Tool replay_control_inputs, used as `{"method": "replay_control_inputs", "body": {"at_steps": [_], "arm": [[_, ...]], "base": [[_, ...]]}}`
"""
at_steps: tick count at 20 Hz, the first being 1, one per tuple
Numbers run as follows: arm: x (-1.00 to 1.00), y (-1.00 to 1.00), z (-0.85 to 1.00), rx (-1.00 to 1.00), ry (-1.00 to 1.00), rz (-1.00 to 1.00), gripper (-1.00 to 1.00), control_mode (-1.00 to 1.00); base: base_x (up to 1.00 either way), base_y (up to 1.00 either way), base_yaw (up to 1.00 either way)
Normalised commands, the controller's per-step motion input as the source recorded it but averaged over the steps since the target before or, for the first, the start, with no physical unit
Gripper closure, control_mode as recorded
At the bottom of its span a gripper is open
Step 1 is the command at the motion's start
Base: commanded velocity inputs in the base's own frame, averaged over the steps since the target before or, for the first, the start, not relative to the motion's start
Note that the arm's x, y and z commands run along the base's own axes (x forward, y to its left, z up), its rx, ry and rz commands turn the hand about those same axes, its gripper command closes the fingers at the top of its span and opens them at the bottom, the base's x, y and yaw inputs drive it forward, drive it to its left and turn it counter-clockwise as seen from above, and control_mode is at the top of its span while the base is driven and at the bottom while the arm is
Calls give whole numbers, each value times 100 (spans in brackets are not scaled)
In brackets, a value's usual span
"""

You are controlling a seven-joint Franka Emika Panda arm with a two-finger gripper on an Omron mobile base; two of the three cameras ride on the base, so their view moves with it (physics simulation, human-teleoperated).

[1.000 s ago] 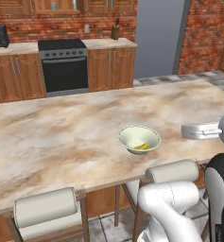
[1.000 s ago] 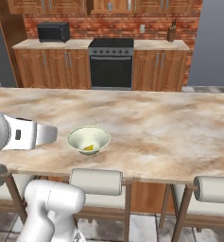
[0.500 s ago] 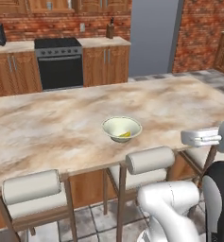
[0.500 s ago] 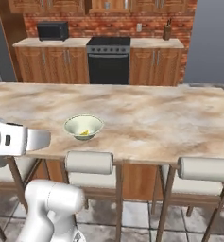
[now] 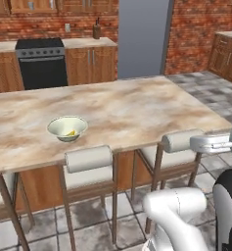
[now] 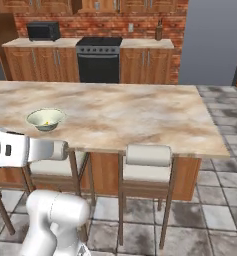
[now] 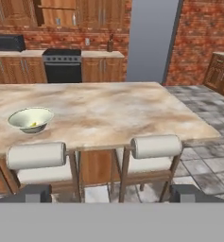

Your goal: There is a bowl on the dining counter. Grab a lemon wedge from the fridge and place it in the bowl. Then get the liquor bottle and glass cup from the cabinet and place them next to the bowl.

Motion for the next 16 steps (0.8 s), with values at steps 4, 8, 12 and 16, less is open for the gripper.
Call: {"method": "replay_control_inputs", "body": {"at_steps": [4,8,12,16], "arm": [[0,0,0,0,0,0,-100,100],[0,0,0,0,0,0,-100,100],[0,0,0,0,0,0,-100,100],[0,0,0,0,0,0,-100,100]], "base": [[-7,-100,9],[9,-100,16],[15,-100,17],[13,-100,20]]}}
